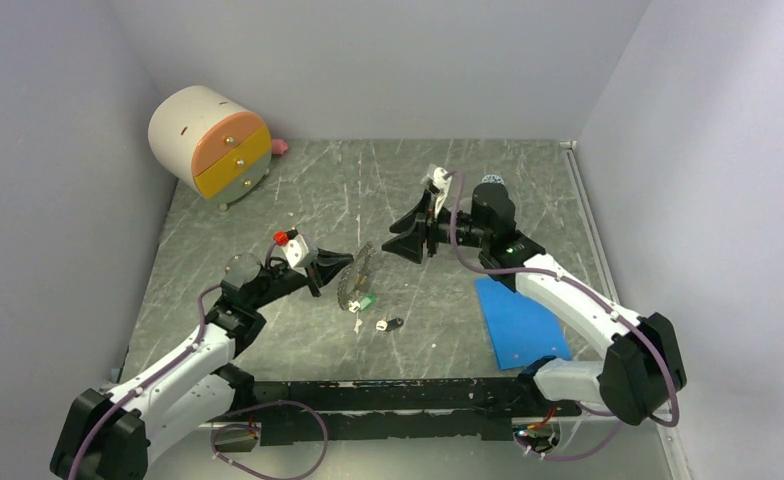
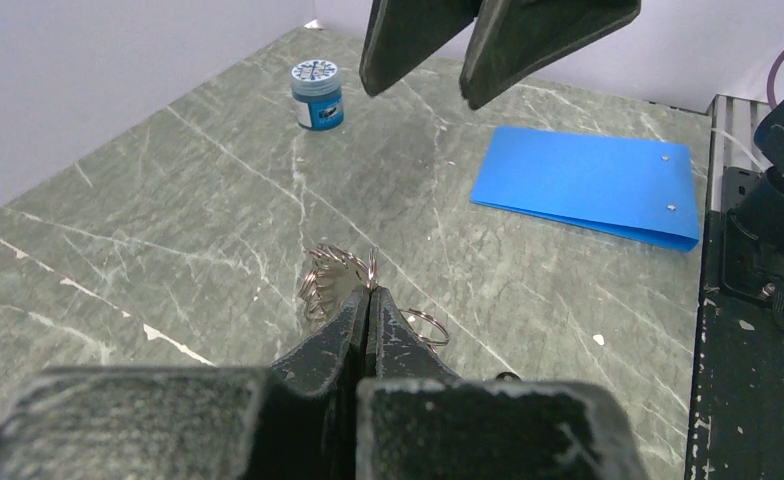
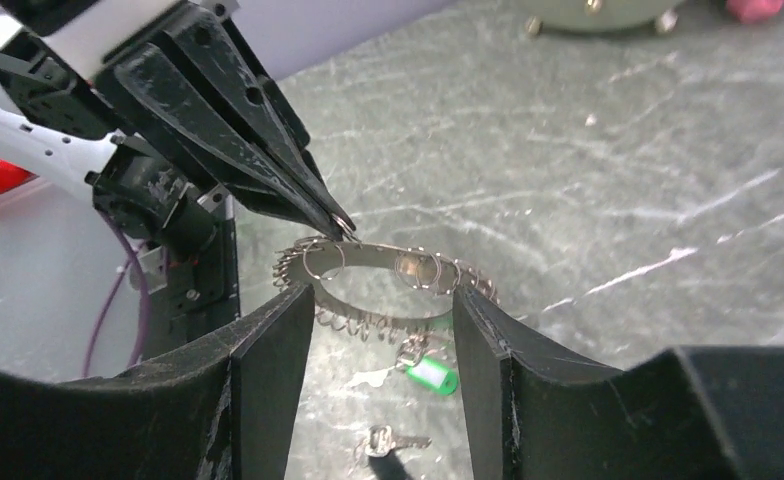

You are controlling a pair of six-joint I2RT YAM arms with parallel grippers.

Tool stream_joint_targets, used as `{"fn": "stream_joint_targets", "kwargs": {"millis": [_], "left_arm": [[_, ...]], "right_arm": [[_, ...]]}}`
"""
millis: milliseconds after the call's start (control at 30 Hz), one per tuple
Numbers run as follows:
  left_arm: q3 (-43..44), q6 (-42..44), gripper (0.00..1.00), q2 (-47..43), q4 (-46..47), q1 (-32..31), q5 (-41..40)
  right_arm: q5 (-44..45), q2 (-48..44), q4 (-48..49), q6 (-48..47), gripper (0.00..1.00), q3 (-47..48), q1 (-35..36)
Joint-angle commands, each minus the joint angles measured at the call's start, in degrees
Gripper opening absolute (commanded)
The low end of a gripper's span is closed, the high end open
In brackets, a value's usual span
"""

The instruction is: Put the keys on the keyring

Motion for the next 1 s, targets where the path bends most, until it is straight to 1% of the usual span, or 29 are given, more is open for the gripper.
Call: {"fn": "stream_joint_targets", "kwargs": {"millis": [0,33,100,133,200,267,333,400,433,567,633,767,867,900,967], "left_arm": [[1.13,-0.44,0.03,0.76,7.88,-0.22,2.71],[1.1,-0.46,0.03,0.9,8.38,-0.16,2.52],[0.97,-0.28,0.03,1.24,9.0,-0.18,1.99],[1.04,-0.08,0.03,1.41,9.02,-0.16,1.5],[1.08,0.77,0.03,1.72,8.89,-0.22,0.32],[1.11,1.45,0.03,1.88,8.72,-0.16,-1.1],[1.08,4.28,0.03,2.05,8.76,-0.19,-2.95],[0.71,6.23,0.03,2.29,10.18,-0.22,-4.21],[0.33,7.38,0.03,2.54,11.39,-0.16,-4.64],[-0.9,13.3,0.03,4.31,15.69,-0.66,-6.82],[-1.02,17.28,0.03,5.17,17.21,-1.3,-8.17],[-2.14,27.83,0.03,7.23,22.38,-4.31,-12.36],[-2.97,35.22,0.03,9.46,27.01,-6.55,-16.02],[-3.49,37.29,0.03,10.26,29.17,-7.08,-17.48],[-4.27,41.42,0.03,11.68,33.08,-8.31,-19.54]], "right_arm": [[1.0,-4.6,14.41,-1.98,0.57,-3.88,0.14],[0.86,-5.2,15.98,-1.94,0.57,-4.79,0.1],[2.31,-5.87,18.29,-0.58,0.65,-6.52,0.1],[3.06,-5.86,19.18,0.25,0.67,-7.07,0.13],[5.56,-5.38,18.11,2.03,0.67,-6.66,0.0],[9.29,-3.93,14.45,6.41,0.67,-4.25,-0.01],[11.91,-1.23,8.67,11.65,0.82,0.53,-0.11],[11.54,1.24,4.05,15.41,0.97,3.88,-0.07],[11.33,2.05,3.26,17.46,0.99,4.81,-0.1],[9.67,2.72,9.32,26.53,0.99,3.1,-0.06],[10.14,3.03,9.82,30.49,0.99,3.3,0.14],[9.75,4.53,9.68,34.77,0.98,4.84,0.93],[9.76,6.56,9.12,37.45,0.91,6.36,2.49],[10.2,7.16,8.2,37.78,0.87,6.96,2.95],[11.18,8.29,7.01,38.24,0.75,7.73,3.66]]}}
